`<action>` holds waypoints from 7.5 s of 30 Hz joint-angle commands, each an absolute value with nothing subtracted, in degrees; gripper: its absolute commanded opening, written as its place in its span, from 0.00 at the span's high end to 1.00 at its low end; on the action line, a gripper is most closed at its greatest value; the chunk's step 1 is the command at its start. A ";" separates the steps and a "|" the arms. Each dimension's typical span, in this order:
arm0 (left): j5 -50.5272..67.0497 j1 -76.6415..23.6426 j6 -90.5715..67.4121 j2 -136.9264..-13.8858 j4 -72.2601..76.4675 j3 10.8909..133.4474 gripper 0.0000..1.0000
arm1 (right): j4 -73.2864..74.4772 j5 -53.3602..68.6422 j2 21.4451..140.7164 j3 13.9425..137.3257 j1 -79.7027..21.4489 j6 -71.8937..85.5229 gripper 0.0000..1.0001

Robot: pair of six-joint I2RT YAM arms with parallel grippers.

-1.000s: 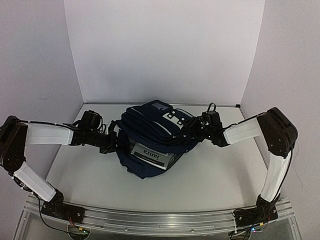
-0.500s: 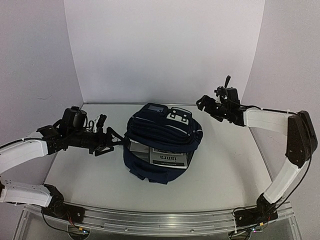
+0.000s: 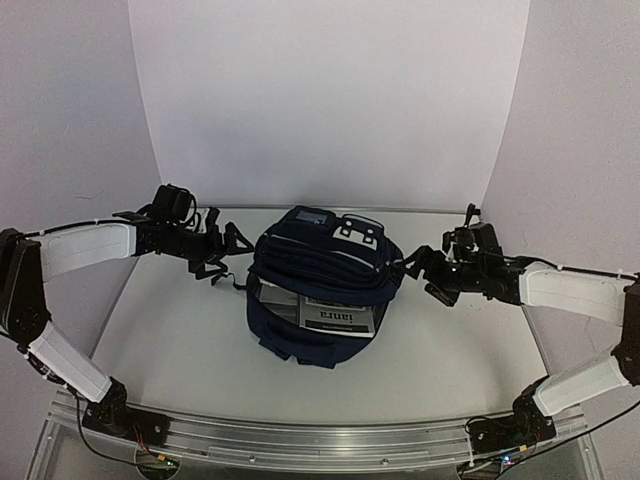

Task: Pack the student bag
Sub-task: Adjust the student bag at the center of the board, then zip the student bag at the center of the board.

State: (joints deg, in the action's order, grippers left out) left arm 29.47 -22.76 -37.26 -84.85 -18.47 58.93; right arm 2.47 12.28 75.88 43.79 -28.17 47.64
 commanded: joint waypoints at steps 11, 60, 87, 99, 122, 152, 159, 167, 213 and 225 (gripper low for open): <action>39.91 -22.83 -34.40 -94.53 -5.17 55.36 0.23 | -20.30 12.86 84.50 37.83 -34.31 59.77 0.28; 37.36 -20.39 -25.92 -81.10 3.58 39.21 0.03 | -8.51 16.24 78.02 48.94 -42.23 70.92 0.22; 39.35 -30.79 -24.15 -99.78 18.06 46.03 0.43 | -8.30 15.31 80.60 47.58 -33.16 65.87 1.00; 32.96 -33.75 -20.63 -102.83 16.20 49.40 0.59 | -8.17 15.47 79.55 47.02 -33.11 65.57 1.00; 19.55 -38.77 -17.53 -105.06 9.92 54.33 0.75 | -8.26 15.09 78.32 45.65 -33.16 65.39 1.00; 26.15 -50.90 -24.05 -96.95 -0.81 58.91 1.00 | -8.09 4.62 71.77 41.76 -33.91 67.89 1.00; 24.30 -55.72 -29.90 -101.91 0.08 67.53 1.00 | -10.48 1.82 73.67 40.94 -36.89 69.15 1.00; 23.55 -59.07 -34.76 -105.68 4.44 73.37 1.00 | -14.14 1.06 77.70 40.73 -39.09 70.12 1.00; 18.43 -37.71 -56.43 -99.20 11.83 47.50 0.28 | 13.37 -16.96 85.30 56.17 -67.15 67.23 0.63; 15.72 -37.62 -55.90 -102.81 14.06 49.90 0.57 | 11.43 -20.08 91.02 57.81 -67.15 70.59 0.65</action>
State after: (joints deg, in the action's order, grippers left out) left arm 18.77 -38.14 -56.04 -101.73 12.30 47.84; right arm 12.79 -16.85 89.25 55.19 -67.05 69.05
